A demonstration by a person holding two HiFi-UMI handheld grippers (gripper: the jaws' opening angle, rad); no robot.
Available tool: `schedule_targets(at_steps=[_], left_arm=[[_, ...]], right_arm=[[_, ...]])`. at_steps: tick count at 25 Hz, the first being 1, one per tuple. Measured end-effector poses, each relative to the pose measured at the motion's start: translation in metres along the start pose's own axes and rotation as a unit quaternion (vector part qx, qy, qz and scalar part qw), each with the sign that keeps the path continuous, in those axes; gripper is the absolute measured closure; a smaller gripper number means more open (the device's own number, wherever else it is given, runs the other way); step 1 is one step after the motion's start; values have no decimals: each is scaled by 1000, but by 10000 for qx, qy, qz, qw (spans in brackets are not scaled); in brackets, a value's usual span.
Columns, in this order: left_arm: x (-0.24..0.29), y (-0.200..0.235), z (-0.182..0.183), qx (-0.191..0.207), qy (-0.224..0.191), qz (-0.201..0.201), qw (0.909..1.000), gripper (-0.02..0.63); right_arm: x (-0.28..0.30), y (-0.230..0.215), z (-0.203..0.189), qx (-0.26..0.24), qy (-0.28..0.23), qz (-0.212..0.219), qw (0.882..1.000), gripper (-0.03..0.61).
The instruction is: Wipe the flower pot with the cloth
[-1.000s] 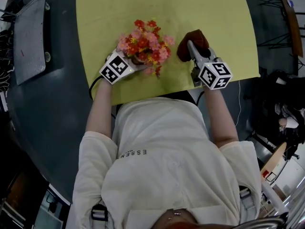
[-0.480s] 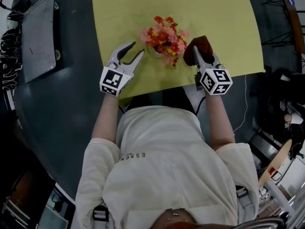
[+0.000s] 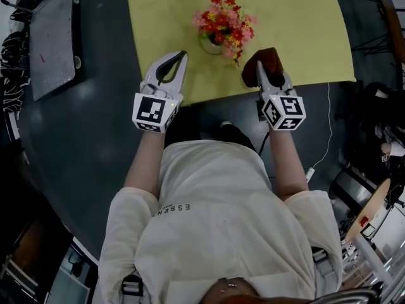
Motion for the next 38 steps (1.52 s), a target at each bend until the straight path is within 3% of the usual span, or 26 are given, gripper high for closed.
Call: schedule_targets(at_steps=[6, 10, 15, 20, 24, 28, 38], left_arm=[[-17, -55, 8, -139, -155, 500, 9985, 598], [-33, -103, 8, -155, -207, 931, 9953, 598], [-49, -166, -1, -154, -271, 1291, 9911, 598], [-64, -205, -8, -274, -158, 1572, 9871, 598], [-74, -215, -8, -323, -101, 1588, 9867, 598], [-72, -232, -12, -436, 139, 1259, 9910, 598], [-91, -234, -2, -489, 145, 1047, 9932, 598]], right_arm=[[-33, -7, -8, -186, 45, 508, 9985, 517], [-65, -1, -18, -616, 144, 1176, 9910, 517], [-108, -12, -19, -966, -42, 1651, 9815, 517], [-142, -16, -24, -1202, -211, 1756, 9769, 517], [-155, -11, -28, -1264, -236, 1636, 9781, 518], [-170, -8, -36, -1185, -222, 1726, 9776, 518], [-178, 17, -29, -1073, -253, 1643, 9802, 523]])
Point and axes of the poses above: the fingertips, and each gripper's own axes: x forward along the fingers, y to its left, z out of its top, the point moved 8 cm from there along -x, backward along the fingers, and after that the axes turned 3 degrees about -y, right-handed, at the moved point
